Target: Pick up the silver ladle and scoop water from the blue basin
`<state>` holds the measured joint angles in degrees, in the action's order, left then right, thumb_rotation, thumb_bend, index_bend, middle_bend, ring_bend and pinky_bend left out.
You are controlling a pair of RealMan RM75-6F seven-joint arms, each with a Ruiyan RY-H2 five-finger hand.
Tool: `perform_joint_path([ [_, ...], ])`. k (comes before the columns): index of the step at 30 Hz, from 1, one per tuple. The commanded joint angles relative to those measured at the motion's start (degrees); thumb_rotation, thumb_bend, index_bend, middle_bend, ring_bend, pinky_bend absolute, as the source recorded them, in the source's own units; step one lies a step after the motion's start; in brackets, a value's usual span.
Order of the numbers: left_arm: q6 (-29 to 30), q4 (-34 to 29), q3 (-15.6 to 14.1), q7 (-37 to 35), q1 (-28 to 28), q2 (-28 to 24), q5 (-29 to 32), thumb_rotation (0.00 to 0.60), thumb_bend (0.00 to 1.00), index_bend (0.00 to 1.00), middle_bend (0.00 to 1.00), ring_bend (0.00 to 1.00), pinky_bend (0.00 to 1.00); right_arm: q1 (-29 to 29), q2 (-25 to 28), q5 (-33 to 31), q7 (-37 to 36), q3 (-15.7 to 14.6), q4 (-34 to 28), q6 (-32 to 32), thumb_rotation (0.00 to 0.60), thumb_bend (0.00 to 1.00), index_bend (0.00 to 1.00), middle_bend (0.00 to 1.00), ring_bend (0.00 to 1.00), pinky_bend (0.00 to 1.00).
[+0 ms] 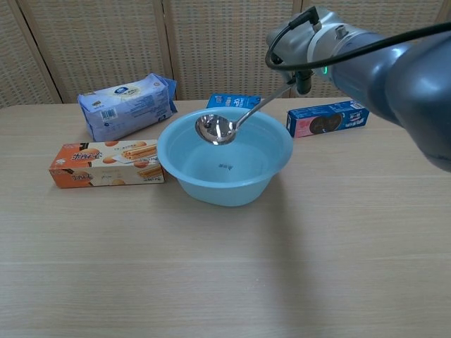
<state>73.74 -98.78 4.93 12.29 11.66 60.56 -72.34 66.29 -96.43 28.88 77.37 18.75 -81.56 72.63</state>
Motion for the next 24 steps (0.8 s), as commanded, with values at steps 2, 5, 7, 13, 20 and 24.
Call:
perform_joint_path([
  [2, -0.5, 0.2, 0.2, -0.5, 0.2, -0.1, 0.7, 0.6, 0.0, 0.0, 0.0, 0.0, 0.0, 3.0, -5.1, -0.5, 2.3, -0.8, 7.5, 0.5, 0.6, 0.84, 0.69, 0.87, 0.8, 1.0],
  [5, -1.0, 0.2, 0.3, -1.0, 0.4, -0.3, 1.1, 0.6, 0.0, 0.0, 0.0, 0.0, 0.0, 3.8, -7.5, 0.1, 3.8, -1.8, 11.5, 0.6, 0.6, 0.84, 0.7, 0.87, 0.8, 1.0],
  [7, -1.2, 0.2, 0.3, -1.2, 0.6, -0.3, 1.2, 0.6, 0.0, 0.0, 0.0, 0.0, 0.0, 4.1, -8.6, 0.6, 3.9, -2.1, 13.2, 0.4, 0.6, 0.84, 0.7, 0.87, 0.8, 1.0],
  [13, -1.5, 0.5, 0.4, -1.4, 0.8, -0.2, 1.6, 0.6, 0.0, 0.0, 0.0, 0.0, 0.0, 4.8, -11.6, 3.5, 5.0, -4.0, 19.3, -0.2, 0.6, 0.84, 0.7, 0.87, 0.8, 1.0],
  [20, -2.5, 1.1, 0.5, -1.6, 1.3, -0.1, 2.4, 0.6, 0.0, 0.0, 0.0, 0.0, 0.0, 5.7, -18.0, 8.5, 7.8, -7.5, 30.8, -2.6, 0.6, 0.84, 0.7, 0.87, 0.8, 1.0],
  [24, -2.7, 1.3, 0.5, -1.8, 1.4, -0.1, 2.8, 0.6, 0.0, 0.0, 0.0, 0.0, 0.0, 5.7, -20.7, 10.2, 7.6, -7.2, 35.8, -4.2, 0.6, 0.84, 0.7, 0.87, 0.8, 1.0],
])
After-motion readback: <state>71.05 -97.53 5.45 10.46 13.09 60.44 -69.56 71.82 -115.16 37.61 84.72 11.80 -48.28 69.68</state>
